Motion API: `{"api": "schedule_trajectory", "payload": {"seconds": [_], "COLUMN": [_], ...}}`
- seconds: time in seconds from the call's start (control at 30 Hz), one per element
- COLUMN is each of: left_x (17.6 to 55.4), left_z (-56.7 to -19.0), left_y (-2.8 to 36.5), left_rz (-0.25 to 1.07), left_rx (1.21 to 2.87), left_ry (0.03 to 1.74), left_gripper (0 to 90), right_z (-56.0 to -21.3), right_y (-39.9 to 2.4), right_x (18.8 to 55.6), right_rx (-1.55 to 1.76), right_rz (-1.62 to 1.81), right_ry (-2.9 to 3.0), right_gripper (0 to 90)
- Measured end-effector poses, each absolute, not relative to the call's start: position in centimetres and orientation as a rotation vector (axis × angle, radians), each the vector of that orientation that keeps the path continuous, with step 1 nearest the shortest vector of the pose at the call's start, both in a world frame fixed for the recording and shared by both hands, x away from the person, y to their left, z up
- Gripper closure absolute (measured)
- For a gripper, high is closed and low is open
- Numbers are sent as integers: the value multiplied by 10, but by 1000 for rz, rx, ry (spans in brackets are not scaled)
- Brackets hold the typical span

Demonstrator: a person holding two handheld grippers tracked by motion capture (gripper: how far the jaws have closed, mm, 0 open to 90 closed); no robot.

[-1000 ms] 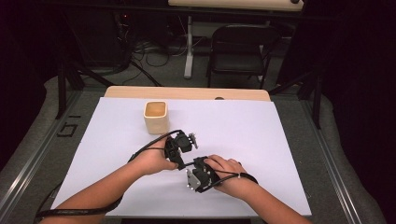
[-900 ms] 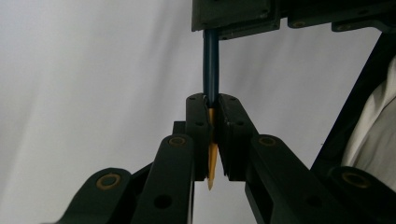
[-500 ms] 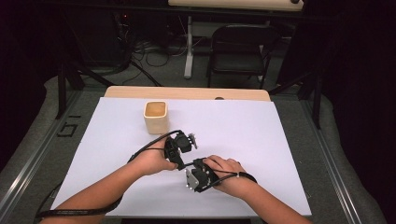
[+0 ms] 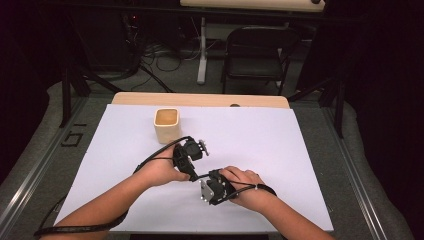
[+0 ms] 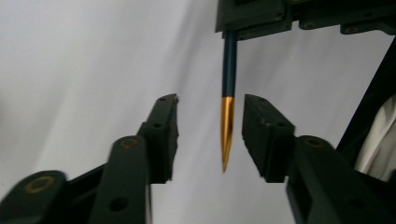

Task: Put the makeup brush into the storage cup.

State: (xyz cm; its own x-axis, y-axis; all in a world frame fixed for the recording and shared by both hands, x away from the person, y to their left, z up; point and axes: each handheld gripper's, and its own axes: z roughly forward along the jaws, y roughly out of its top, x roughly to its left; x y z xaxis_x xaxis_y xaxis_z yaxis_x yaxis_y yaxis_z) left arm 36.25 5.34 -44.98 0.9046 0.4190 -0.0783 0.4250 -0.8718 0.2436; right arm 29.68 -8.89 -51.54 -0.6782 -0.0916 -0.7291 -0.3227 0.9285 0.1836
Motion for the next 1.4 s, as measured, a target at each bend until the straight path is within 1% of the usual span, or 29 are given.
{"api": "schedule_trajectory", "payload": {"seconds": [0.07, 0.3, 0.4, 0.53, 0.63, 0.73, 0.9, 1.4], "left_x": [363, 359, 358, 356, 355, 354, 354, 354], "left_z": [-448, -447, -446, -443, -440, -438, -438, -444], "left_y": [59, 72, 79, 87, 91, 95, 102, 110], "left_rz": [-40, -19, -42, -41, -32, -12, 8, 27], "left_rx": [2791, 2736, 2687, 2632, 2613, 2592, 2551, 2489], "left_ry": [645, 635, 647, 648, 648, 657, 673, 695], "left_gripper": [511, 459, 455, 446, 436, 436, 425, 417], "right_z": [-516, -513, -514, -511, -509, -509, -502, -500], "right_y": [-90, -93, -94, -98, -102, -107, -116, -127], "right_x": [298, 298, 300, 301, 304, 308, 314, 326], "right_rx": [-295, -220, -199, -127, -89, 21, 172, 404], "right_rz": [382, 397, 447, 475, 504, 623, 724, 1025], "right_ry": [2304, 2328, 2327, 2355, 2377, 2404, 2459, 2529], "right_gripper": [844, 844, 844, 844, 844, 844, 845, 844]}}
